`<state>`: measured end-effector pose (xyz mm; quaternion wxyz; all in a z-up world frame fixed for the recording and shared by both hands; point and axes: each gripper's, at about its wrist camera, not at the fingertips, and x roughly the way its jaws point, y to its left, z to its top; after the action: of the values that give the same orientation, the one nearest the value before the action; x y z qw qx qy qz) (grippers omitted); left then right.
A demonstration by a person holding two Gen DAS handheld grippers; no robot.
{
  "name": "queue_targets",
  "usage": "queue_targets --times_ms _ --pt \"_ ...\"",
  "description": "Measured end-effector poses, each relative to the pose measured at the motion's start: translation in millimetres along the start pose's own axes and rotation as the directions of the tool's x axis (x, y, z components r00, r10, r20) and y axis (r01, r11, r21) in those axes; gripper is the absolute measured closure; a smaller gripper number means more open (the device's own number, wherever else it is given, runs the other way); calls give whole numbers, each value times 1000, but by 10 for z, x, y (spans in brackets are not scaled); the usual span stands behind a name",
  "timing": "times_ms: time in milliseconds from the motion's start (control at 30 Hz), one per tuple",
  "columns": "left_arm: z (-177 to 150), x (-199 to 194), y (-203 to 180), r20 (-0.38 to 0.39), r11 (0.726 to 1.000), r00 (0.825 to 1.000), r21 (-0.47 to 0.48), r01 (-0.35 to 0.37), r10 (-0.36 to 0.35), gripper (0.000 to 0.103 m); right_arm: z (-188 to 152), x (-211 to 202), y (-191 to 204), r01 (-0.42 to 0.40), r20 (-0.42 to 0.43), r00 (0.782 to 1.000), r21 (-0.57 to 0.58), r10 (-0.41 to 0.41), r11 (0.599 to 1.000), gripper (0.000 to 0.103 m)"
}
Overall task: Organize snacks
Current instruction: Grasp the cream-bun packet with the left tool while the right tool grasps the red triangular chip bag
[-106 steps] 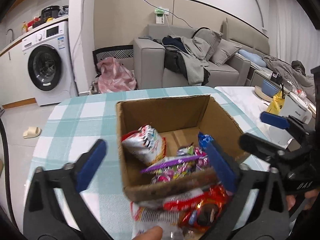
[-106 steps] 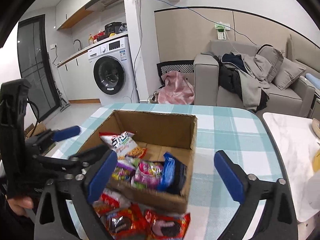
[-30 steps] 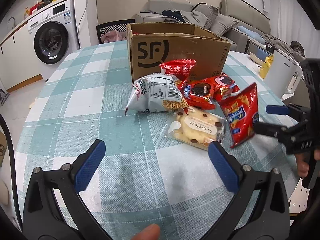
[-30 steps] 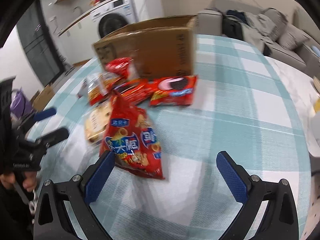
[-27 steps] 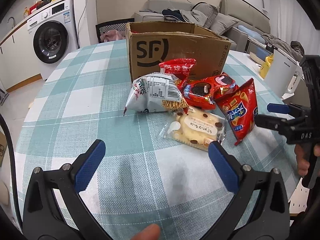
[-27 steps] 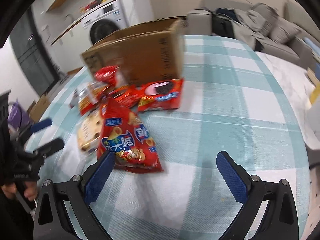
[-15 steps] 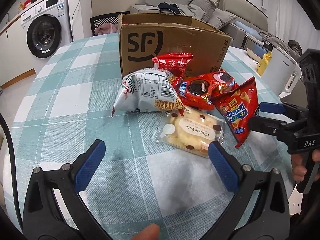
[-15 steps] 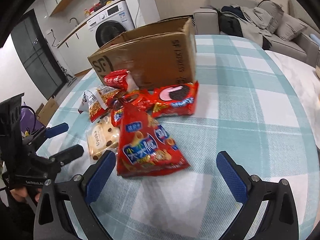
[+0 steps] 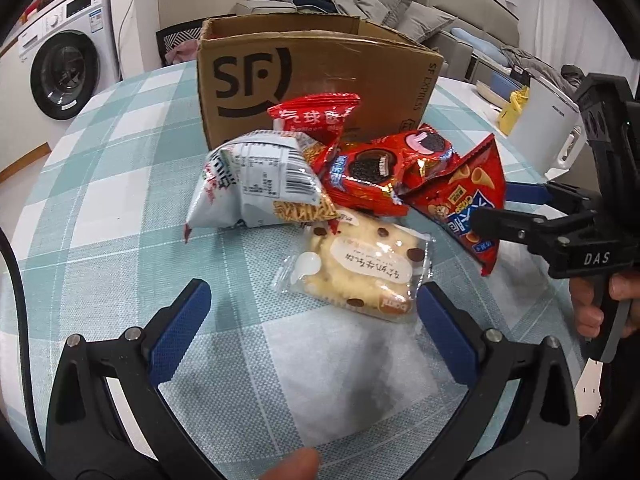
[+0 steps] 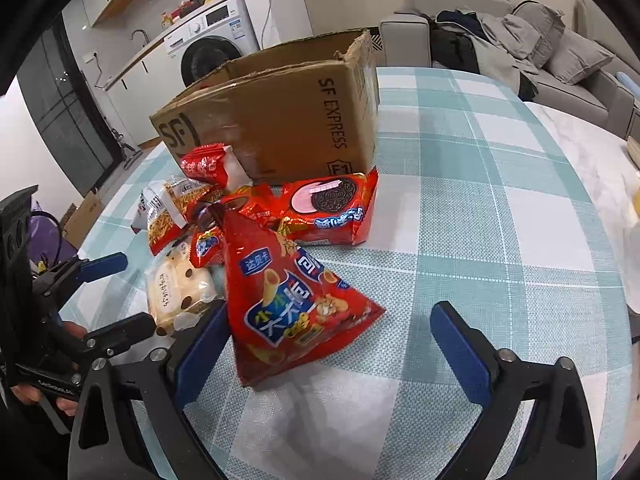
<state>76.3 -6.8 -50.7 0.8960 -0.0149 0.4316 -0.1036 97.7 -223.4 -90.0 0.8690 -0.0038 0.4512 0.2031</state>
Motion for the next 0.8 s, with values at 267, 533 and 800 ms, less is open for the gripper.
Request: queue_targets --times_ms 267,533,800 --pt "84 137 -85 -37 1000 999 30 6 -5 1 61 123 96 -23 -25 999 -66 22 998 19" --pt "111 215 -219 -61 998 998 66 9 -5 1 59 107 70 -29 -20 999 -83 28 996 31" --pt "126 286 -298 -79 996 997 85 -17 24 1 -51 6 44 -49 9 999 -76 50 996 34"
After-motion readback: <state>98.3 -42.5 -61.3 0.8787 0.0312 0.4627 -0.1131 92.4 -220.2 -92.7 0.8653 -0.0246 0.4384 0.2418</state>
